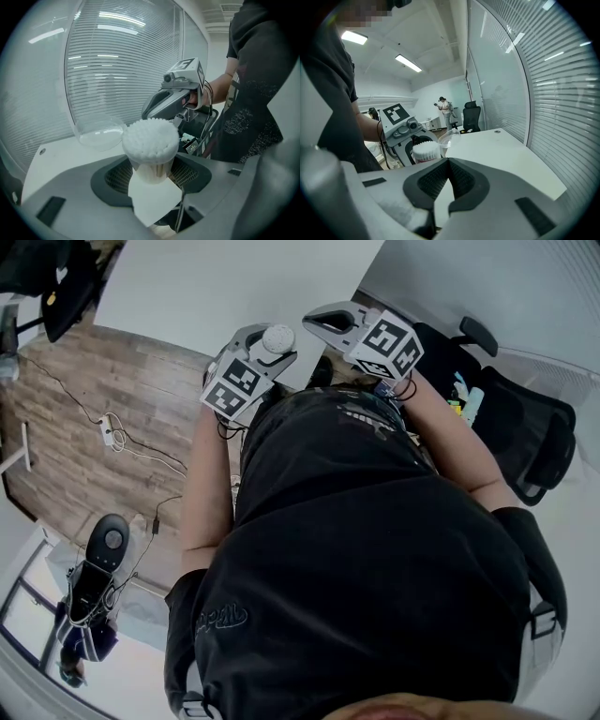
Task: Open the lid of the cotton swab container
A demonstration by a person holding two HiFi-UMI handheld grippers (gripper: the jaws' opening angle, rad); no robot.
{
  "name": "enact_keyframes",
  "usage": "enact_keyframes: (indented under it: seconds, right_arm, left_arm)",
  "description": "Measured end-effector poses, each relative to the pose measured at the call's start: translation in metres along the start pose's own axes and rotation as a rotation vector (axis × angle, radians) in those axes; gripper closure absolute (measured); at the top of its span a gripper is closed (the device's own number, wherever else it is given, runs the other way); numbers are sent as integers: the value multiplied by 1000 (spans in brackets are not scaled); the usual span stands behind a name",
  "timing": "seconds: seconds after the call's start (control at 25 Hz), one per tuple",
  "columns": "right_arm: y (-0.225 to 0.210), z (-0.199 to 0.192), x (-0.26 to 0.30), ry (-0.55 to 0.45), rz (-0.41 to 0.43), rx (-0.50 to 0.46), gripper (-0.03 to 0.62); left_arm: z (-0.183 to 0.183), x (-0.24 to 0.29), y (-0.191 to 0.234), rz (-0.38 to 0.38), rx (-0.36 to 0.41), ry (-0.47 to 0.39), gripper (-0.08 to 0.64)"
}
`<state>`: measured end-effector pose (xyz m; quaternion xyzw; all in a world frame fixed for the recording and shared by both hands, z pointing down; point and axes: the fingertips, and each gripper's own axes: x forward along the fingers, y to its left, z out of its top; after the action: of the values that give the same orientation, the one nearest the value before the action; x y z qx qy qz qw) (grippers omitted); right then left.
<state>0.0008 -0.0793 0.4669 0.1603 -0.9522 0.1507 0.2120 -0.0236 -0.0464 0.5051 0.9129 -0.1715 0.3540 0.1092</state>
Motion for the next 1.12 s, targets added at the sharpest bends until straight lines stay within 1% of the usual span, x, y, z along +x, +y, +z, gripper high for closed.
enact_keyframes:
  seconds: [0.24, 0.6, 1.12]
  right_arm:
    - [12, 11, 12, -23, -57, 23, 569]
    - [34, 31, 40, -42, -130, 23, 571]
    - [60, 37, 61, -56, -214, 56, 571]
  left_arm:
    - [-14, -25, 3, -41, 34, -7, 296]
    - [-37, -57, 9, -95, 84, -11, 296]
    - [-61, -83, 13, -160, 147, -22, 296]
